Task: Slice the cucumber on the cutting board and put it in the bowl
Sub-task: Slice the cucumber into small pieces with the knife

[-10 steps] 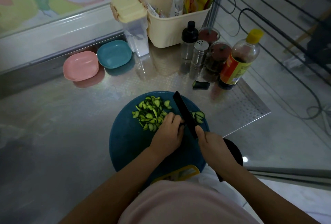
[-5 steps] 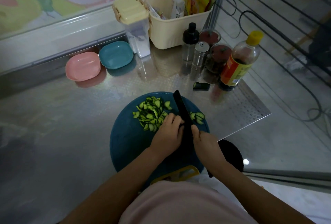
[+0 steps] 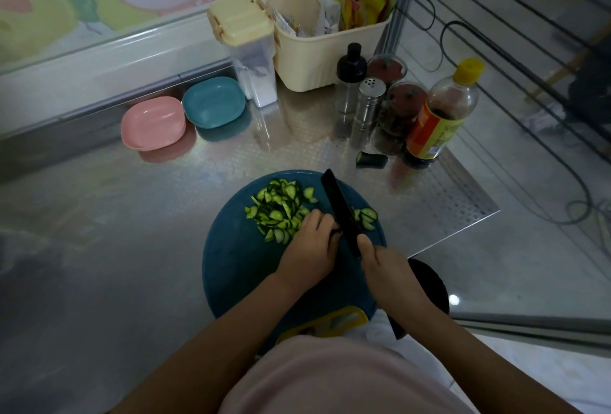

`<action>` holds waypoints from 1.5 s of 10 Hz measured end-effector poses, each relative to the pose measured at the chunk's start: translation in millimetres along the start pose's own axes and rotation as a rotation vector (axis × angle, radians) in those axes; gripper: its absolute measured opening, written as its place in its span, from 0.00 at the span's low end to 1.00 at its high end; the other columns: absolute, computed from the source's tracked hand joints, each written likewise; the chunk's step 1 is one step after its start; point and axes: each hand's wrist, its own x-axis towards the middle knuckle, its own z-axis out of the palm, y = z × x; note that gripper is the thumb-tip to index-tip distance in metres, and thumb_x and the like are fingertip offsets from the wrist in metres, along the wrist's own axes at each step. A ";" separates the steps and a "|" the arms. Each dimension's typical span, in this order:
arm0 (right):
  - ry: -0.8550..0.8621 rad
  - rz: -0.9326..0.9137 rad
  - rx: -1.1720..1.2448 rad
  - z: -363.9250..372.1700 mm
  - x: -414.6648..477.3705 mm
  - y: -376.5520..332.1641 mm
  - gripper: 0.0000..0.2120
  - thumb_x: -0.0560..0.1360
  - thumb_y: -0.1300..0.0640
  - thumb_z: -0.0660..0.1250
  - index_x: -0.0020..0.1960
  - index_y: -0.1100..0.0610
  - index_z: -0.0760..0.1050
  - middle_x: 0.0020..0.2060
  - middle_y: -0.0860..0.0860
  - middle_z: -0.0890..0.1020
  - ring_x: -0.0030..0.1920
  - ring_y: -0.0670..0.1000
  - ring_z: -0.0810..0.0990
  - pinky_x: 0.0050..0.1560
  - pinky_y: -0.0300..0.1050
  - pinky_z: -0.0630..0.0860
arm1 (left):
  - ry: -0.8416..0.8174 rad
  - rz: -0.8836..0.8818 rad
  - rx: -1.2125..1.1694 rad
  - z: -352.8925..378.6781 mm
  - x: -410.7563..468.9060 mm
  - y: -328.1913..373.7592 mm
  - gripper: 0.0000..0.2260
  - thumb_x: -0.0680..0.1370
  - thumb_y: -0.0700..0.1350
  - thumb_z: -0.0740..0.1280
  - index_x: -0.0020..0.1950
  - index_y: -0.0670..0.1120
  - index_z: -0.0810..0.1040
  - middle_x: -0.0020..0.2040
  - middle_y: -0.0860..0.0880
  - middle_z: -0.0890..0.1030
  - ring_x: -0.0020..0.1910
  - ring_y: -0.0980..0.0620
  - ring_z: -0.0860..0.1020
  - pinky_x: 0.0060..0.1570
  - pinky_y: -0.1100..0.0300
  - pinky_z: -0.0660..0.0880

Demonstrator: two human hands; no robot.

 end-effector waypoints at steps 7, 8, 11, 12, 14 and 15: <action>0.037 -0.202 -0.231 13.9 9.6 17.7 0.31 0.73 0.35 0.49 0.43 0.63 0.71 0.27 0.49 0.69 0.26 0.44 0.66 0.27 0.31 0.68 | 0.031 0.010 -0.010 -2.1 0.2 -2.3 0.06 0.77 0.41 0.57 0.44 0.40 0.71 0.43 0.44 0.70 0.42 0.49 0.68 0.43 0.59 0.66; 0.097 -0.210 -0.286 9.6 -0.4 15.2 0.37 0.64 0.31 0.40 0.41 0.62 0.70 0.27 0.48 0.68 0.28 0.44 0.65 0.34 0.25 0.69 | 0.016 0.013 -0.004 -1.4 0.5 -2.6 0.06 0.77 0.41 0.58 0.44 0.40 0.71 0.43 0.44 0.70 0.42 0.48 0.69 0.42 0.59 0.65; 0.052 -0.090 -0.094 8.5 -5.3 13.3 0.27 0.76 0.34 0.44 0.38 0.53 0.69 0.26 0.48 0.68 0.26 0.45 0.66 0.33 0.25 0.69 | 0.004 -0.009 -0.008 0.5 -0.7 -3.5 0.07 0.78 0.44 0.57 0.44 0.41 0.70 0.43 0.44 0.70 0.41 0.47 0.68 0.41 0.59 0.64; 0.029 -0.035 -0.116 10.1 -3.7 11.9 0.21 0.80 0.41 0.47 0.38 0.51 0.69 0.27 0.48 0.67 0.25 0.41 0.72 0.33 0.25 0.69 | 0.007 -0.012 -0.005 1.0 -1.2 -3.5 0.07 0.77 0.43 0.57 0.44 0.41 0.70 0.44 0.44 0.70 0.42 0.48 0.68 0.41 0.58 0.65; 0.047 -0.161 -0.205 22.5 12.4 19.2 0.19 0.68 0.68 0.71 0.56 0.64 0.68 0.21 0.53 0.71 0.17 0.48 0.67 0.21 0.37 0.52 | 0.022 0.011 0.008 -0.3 -0.2 -4.9 0.04 0.76 0.40 0.58 0.43 0.41 0.69 0.42 0.44 0.70 0.42 0.49 0.67 0.42 0.58 0.65; 0.017 -0.191 -0.291 32.6 12.0 29.6 0.38 0.51 0.68 0.81 0.56 0.67 0.66 0.20 0.53 0.71 0.16 0.48 0.66 0.22 0.38 0.51 | 0.016 0.007 0.003 -0.4 -0.9 -3.1 0.05 0.76 0.41 0.57 0.43 0.41 0.70 0.43 0.44 0.71 0.41 0.49 0.67 0.42 0.60 0.64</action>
